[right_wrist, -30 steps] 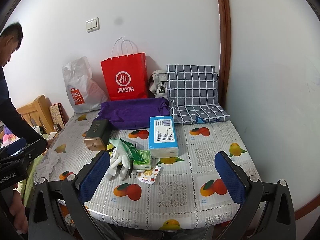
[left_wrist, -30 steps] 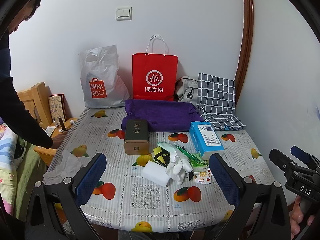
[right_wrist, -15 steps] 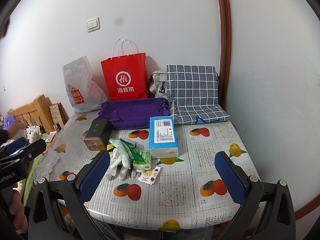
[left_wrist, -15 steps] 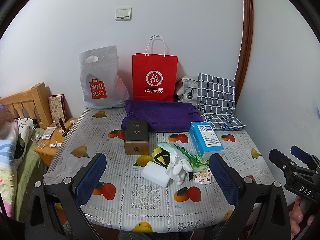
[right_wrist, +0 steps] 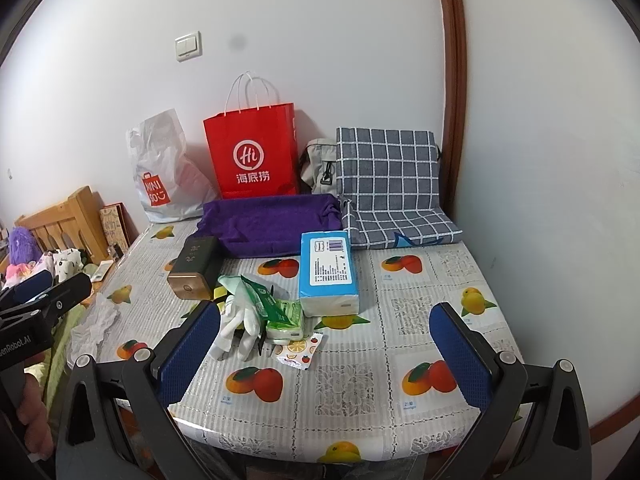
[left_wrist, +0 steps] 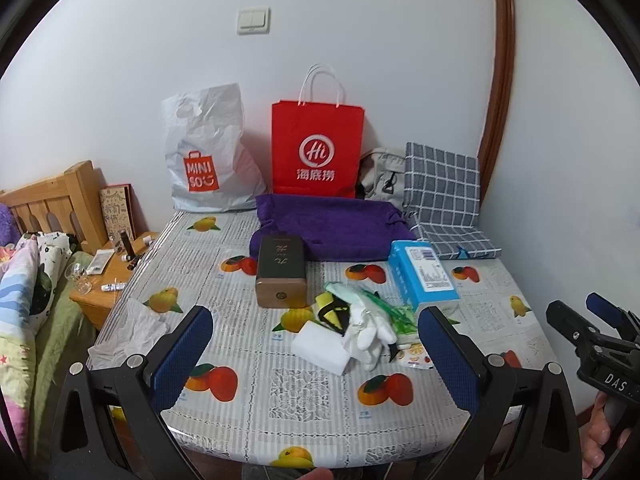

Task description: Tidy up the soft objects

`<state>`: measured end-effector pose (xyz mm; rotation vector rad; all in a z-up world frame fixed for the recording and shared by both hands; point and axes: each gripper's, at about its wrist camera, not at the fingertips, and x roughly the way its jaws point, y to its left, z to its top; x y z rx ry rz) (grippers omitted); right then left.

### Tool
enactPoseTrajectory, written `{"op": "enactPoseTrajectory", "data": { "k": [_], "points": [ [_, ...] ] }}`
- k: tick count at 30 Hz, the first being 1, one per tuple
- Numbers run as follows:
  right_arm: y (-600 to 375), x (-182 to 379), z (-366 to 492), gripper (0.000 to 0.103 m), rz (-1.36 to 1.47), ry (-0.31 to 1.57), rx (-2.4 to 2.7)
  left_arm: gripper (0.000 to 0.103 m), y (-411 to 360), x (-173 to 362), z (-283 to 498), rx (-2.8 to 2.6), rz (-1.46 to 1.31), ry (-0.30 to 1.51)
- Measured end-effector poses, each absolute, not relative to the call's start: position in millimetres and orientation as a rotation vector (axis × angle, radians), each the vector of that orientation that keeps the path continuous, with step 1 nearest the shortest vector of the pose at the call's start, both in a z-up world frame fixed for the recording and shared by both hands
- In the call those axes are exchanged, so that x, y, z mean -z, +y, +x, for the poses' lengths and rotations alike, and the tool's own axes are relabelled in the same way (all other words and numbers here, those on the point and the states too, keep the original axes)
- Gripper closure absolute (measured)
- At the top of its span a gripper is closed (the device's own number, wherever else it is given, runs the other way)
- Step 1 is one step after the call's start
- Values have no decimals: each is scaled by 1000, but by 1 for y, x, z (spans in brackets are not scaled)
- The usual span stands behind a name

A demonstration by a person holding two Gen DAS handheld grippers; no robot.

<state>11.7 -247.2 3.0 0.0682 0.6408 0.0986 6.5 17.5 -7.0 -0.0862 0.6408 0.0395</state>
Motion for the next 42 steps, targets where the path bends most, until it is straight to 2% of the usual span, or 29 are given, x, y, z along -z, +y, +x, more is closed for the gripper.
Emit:
{"op": "enactPoseTrajectory", "data": {
  "k": [8,9,11,23,37,39,40,42],
  "points": [
    [-235,33,51,2,61,701,-145,0,39,52,34,-70,-118,723],
    [-231,39,56,5,40,705,-156,0,41,60,39,-72,-121,738],
    [-216,51,67,19,-25,713,-182,0,45,71,46,-72,-127,759],
    [-165,112,159,45,-53,864,-347,1,59,118,78,-21,-181,840],
    [-150,175,214,46,50,1106,-419,1,72,146,107,34,-237,894],
    [-152,176,218,63,75,1097,-431,1,74,148,109,37,-236,898],
    [-152,175,217,69,69,1093,-434,1,76,148,109,36,-234,899],
    [-156,171,214,69,67,1079,-427,1,79,149,109,30,-239,900]
  ]
}}
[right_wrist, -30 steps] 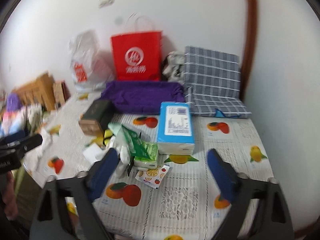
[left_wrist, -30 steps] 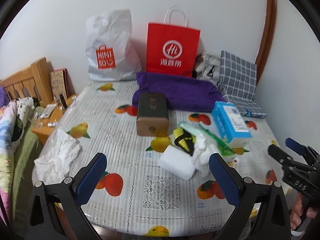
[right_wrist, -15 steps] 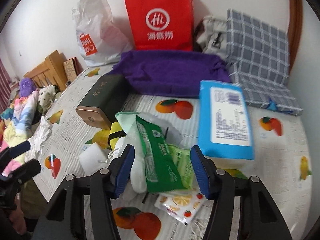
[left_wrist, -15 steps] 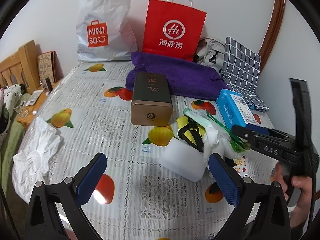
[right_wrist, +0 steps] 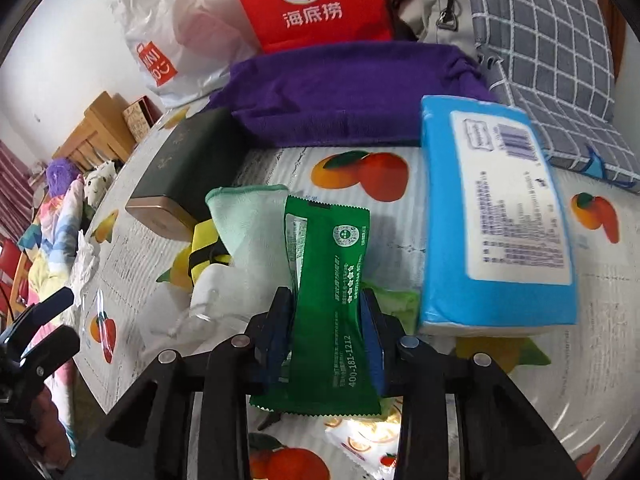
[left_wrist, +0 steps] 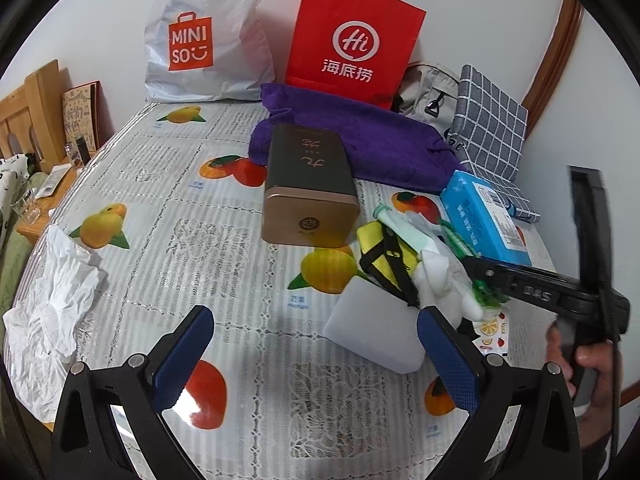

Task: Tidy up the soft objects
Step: 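Grasp the green snack packet with the right gripper, then grasp the white sponge block with the left gripper while the right gripper lifts the green packet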

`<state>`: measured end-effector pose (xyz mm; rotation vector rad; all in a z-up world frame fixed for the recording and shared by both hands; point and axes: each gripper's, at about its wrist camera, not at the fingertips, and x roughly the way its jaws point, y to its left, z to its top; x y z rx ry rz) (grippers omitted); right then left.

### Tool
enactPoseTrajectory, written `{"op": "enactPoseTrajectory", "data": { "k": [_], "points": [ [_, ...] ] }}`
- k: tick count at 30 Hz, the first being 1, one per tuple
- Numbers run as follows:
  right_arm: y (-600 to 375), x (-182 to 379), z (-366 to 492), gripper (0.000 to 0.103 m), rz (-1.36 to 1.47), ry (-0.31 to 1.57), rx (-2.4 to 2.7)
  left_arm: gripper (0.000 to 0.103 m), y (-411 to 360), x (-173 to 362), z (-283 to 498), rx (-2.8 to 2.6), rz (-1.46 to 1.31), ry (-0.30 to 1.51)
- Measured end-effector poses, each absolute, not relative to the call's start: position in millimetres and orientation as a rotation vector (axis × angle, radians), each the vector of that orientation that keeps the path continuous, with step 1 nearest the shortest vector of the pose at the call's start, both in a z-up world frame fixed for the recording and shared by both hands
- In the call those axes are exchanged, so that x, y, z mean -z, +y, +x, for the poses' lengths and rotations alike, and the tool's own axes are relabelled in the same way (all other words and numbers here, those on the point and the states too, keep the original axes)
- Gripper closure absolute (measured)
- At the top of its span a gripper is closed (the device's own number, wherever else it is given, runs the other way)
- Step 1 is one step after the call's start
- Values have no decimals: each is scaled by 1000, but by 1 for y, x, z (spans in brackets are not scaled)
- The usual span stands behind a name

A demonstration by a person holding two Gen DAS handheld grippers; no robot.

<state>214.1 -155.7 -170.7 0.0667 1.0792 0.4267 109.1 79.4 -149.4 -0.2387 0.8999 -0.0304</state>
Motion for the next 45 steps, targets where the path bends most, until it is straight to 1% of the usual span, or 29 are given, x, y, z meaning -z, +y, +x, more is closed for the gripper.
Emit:
{"op": "enactPoseTrajectory", "data": {
  "k": [4,9,12,15,21,26,29,31,32,34,35,37,38,39,45],
  "points": [
    [-159,161,205,70,77,1057,-451,1,85,153,112,24,-258,907],
    [-171,135,182,70,90,970,-461,1,81,159,114,47,-243,925],
    [-186,120,161,70,69,911,-445,1,68,165,115,83,-198,938],
    [-205,117,143,70,52,893,-419,1,53,172,117,107,-136,962],
    [-243,135,113,69,48,925,-345,0,17,184,116,163,10,979],
    [-262,164,108,69,49,976,-282,1,6,197,125,116,60,990],
    [-264,181,111,69,53,1002,-266,2,8,200,128,105,43,989],
    [-263,190,113,69,60,1017,-271,25,12,200,128,116,5,986],
    [-263,193,114,69,63,1023,-275,30,13,200,128,130,-17,994],
    [-263,198,116,69,66,1030,-273,49,17,200,127,150,-55,1002],
    [-262,200,116,69,65,1029,-273,53,19,199,125,148,-64,1000],
    [-261,201,116,69,60,1024,-273,67,20,198,124,146,-68,999],
    [-262,201,115,69,60,1021,-274,70,21,197,122,152,-74,997],
    [-262,200,115,69,61,1018,-275,71,22,196,121,155,-76,995],
    [-263,193,111,69,65,1004,-267,73,25,189,114,157,-77,969]
  ]
}}
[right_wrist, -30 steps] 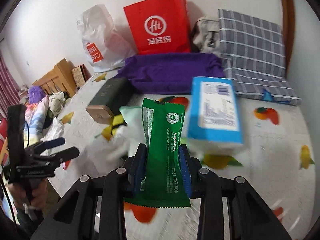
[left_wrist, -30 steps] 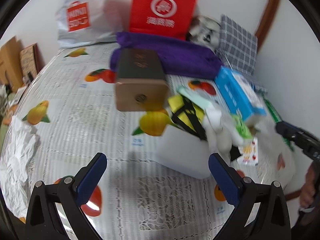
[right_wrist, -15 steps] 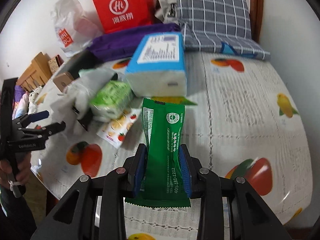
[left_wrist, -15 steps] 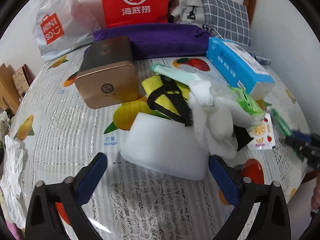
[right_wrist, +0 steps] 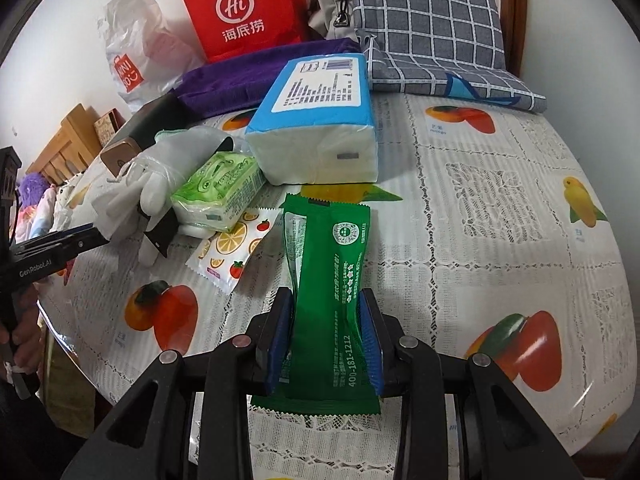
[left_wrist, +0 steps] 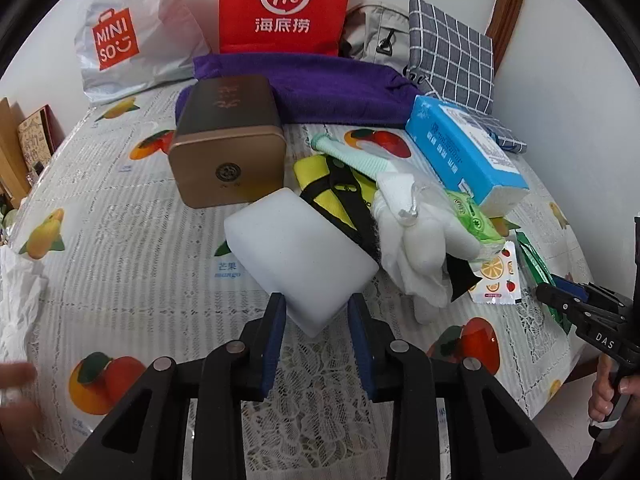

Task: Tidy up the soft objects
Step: 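Grasp the white sponge block with the left gripper while the right gripper lifts the green packet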

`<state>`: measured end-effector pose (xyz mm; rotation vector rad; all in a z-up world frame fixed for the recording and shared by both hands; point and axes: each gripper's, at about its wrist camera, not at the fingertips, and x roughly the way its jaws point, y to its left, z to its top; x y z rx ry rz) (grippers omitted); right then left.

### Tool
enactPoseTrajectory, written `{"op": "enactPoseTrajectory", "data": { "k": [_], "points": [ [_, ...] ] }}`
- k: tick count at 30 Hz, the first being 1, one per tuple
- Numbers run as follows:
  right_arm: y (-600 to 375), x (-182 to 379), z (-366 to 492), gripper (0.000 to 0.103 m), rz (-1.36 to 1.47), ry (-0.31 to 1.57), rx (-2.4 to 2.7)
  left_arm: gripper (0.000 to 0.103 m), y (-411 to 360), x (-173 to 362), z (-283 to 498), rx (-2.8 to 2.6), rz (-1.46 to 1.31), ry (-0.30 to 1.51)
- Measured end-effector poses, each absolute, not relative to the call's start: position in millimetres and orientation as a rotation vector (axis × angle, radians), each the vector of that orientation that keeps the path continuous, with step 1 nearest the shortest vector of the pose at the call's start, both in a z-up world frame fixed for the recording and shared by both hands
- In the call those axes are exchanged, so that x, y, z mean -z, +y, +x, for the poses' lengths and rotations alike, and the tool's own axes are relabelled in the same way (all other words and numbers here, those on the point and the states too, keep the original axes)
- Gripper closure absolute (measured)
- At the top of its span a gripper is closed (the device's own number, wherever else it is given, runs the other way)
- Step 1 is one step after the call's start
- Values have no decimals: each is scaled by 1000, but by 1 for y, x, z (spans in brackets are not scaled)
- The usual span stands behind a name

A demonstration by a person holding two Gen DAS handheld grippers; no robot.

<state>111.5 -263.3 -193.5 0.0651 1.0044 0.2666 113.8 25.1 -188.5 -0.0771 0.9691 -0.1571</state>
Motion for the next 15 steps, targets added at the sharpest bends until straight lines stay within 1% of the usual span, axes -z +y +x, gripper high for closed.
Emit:
{"op": "enactPoseTrajectory", "data": {
  "k": [9,15],
  "points": [
    [-265,178,104,70,73,971,-266,73,39,164,100,139,-102,913],
    [-265,152,98,70,71,918,-269,73,44,140,95,130,-116,872]
  ]
}}
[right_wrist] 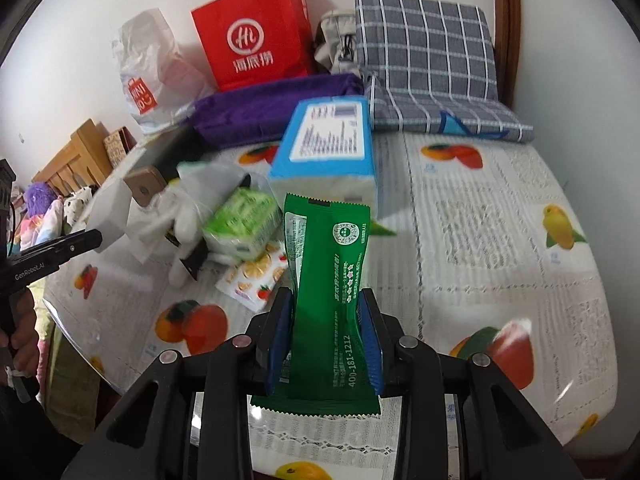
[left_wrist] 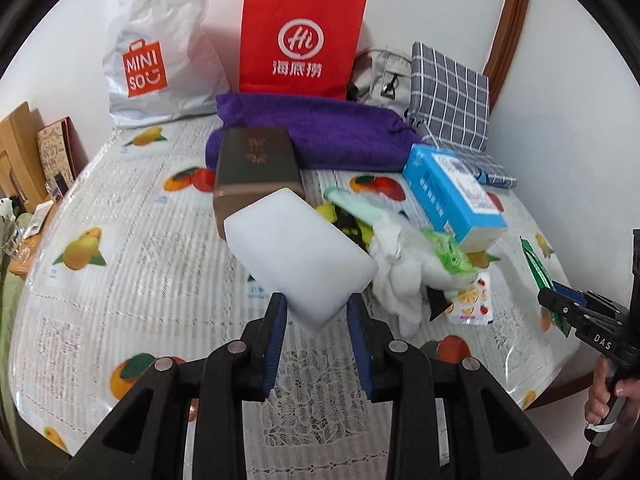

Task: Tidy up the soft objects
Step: 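Grasp the white sponge block with the left gripper while the right gripper lifts the green packet, then lower the white block onto the purple towel with left while right lowers the green packet beside it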

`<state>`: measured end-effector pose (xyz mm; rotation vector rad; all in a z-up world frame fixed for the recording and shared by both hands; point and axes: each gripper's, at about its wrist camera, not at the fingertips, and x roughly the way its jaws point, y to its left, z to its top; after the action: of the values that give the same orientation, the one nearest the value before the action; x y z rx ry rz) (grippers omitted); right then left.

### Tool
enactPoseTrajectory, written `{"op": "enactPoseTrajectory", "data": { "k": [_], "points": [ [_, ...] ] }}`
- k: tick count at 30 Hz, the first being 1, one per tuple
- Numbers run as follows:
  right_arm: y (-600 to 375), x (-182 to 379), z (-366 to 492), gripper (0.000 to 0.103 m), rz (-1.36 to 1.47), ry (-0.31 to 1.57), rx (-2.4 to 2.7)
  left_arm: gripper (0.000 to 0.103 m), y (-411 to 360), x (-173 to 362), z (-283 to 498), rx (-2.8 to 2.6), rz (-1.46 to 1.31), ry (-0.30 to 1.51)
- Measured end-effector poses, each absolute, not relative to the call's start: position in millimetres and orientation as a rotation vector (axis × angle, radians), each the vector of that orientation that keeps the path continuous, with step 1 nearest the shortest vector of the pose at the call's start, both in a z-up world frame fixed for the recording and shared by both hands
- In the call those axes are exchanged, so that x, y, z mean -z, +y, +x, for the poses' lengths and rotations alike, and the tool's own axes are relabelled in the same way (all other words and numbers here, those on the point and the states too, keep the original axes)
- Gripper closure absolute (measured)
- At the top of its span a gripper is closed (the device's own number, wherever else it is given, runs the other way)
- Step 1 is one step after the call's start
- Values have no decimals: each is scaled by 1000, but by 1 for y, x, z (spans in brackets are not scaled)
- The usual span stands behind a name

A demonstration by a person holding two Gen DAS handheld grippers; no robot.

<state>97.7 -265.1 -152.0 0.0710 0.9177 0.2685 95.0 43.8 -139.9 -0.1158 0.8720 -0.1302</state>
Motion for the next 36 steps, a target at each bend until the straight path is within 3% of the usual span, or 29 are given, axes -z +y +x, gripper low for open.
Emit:
{"op": "enactPoseTrajectory", "data": {
  "k": [17,36],
  "points": [
    [-244,67,132,70,57,780,-285,73,58,75,120,103,-136,795],
    [-231,35,211,70,46,753,-282,73,59,50,194,51,-128,798]
  ]
}}
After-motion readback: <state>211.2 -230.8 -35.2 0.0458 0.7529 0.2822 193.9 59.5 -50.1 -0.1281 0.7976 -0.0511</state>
